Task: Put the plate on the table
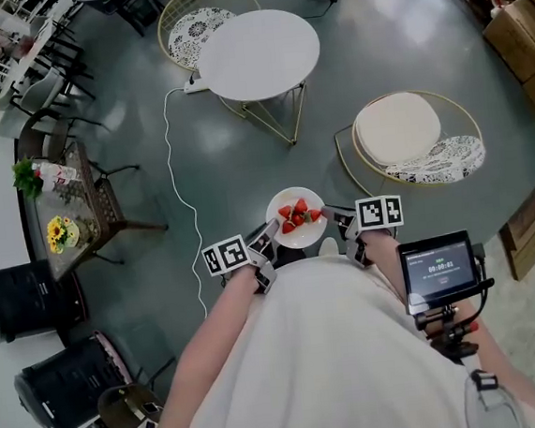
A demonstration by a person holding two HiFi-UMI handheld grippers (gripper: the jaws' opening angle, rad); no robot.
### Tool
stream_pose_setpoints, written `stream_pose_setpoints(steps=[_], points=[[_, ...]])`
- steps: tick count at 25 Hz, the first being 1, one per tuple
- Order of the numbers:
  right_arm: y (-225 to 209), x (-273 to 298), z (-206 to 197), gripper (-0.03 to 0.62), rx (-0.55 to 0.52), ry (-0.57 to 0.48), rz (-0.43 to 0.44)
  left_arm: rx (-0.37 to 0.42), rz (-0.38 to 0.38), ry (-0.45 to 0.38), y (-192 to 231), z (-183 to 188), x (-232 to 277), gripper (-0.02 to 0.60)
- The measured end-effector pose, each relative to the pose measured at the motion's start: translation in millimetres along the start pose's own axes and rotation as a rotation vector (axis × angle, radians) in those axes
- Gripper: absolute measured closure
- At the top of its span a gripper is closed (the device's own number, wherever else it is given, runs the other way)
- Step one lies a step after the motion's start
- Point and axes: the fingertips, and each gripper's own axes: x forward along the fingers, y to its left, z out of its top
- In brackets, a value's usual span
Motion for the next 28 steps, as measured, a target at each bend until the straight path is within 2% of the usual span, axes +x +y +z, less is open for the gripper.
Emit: stream_pose_setpoints(steps=[4,8,19,22,28], points=[[2.3,-0.2,2.0,0.568,0.022,-0.007,0.028,-0.036,-0.055,-0.006,-5.3,2.8,-2.1,0.566],[1.8,0.9,3.1,0.569,0.037,-0.019,0.039,-0.052,-0.073,-0.014,-5.5,8.6,-0.8,0.566],[-0.9,-1.4,4.3,0.568,-0.019,0.002,0.002,-0.012,-0.007,0.083,1.6,3.6,7.2,0.566],[2.9,-3.8,7.4,0.568,-0.05,0.0,0.027,-0.045,-0.016,0.099,0.1,1.2,6.7,0.566],[16.7,-4.6,10.5,0.568,-0.059,0.039,0.096,-0.153,-0.085,0.118,-6.8,1.0,-2.2,0.568]])
